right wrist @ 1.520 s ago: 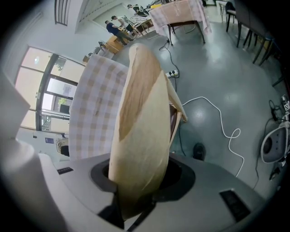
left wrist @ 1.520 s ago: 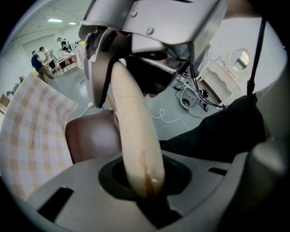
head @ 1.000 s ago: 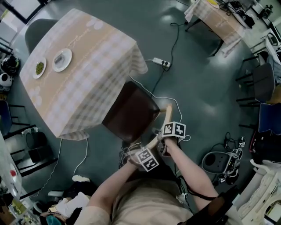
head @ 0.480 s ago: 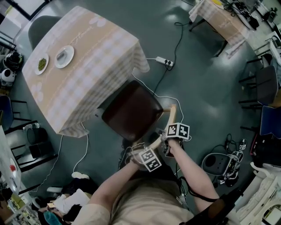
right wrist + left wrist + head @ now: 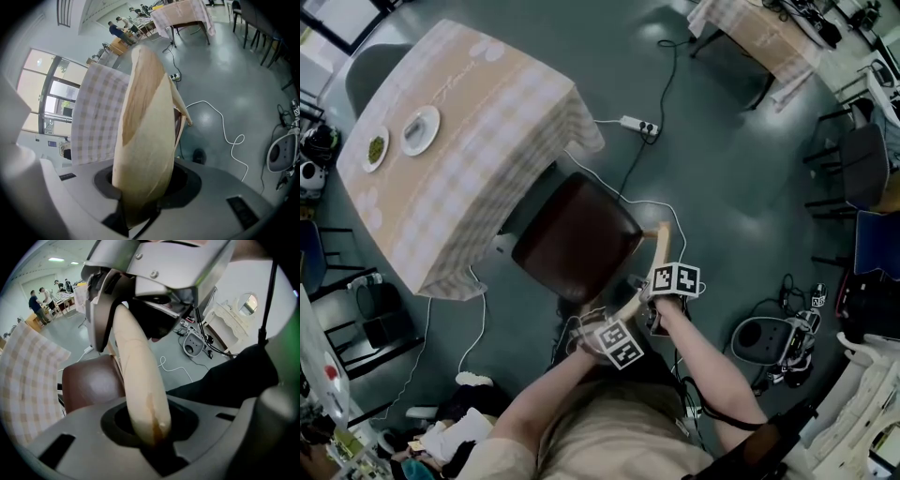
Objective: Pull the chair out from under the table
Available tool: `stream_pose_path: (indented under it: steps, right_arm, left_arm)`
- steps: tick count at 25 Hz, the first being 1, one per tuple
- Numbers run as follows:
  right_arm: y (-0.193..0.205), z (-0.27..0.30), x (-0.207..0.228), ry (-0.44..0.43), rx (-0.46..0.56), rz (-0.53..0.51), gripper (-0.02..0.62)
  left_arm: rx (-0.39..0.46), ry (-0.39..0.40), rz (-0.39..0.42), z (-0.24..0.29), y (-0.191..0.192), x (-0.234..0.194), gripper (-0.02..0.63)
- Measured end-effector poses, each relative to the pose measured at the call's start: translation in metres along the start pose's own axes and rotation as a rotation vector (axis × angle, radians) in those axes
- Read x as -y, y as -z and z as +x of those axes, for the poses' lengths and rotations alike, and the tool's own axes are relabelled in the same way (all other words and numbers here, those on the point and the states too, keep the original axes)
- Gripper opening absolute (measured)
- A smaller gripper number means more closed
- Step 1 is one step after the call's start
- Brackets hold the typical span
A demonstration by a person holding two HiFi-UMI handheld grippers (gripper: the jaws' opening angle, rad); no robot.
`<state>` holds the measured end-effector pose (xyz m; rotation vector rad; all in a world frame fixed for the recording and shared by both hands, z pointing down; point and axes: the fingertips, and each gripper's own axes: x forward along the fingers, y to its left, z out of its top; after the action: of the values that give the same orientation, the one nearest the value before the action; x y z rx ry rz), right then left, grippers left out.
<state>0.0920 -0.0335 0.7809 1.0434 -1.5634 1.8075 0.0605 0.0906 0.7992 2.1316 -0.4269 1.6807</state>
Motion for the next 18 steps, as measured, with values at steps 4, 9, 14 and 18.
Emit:
stream_pose_path:
  steps: [4,9,14,18]
  right_arm:
    - [0.0,-0.004,0.006,-0.002,0.003,0.004,0.169]
    - [0.001,-0.008,0.012,-0.002,0.01,0.008,0.169]
    - [0.002,-0.013,0.019,-0.003,0.015,0.017,0.167]
    - [0.003,-0.017,0.026,-0.003,0.018,0.016,0.167]
  left_arm:
    - [-0.001,0.012,0.01,0.002,-0.005,0.006,0.092]
    - [0.0,0.022,0.019,0.003,-0.009,0.012,0.097]
    - [-0.005,0.031,0.028,0.004,-0.013,0.018,0.098]
    - [-0.003,0.044,0.024,0.007,-0.019,0.025,0.101]
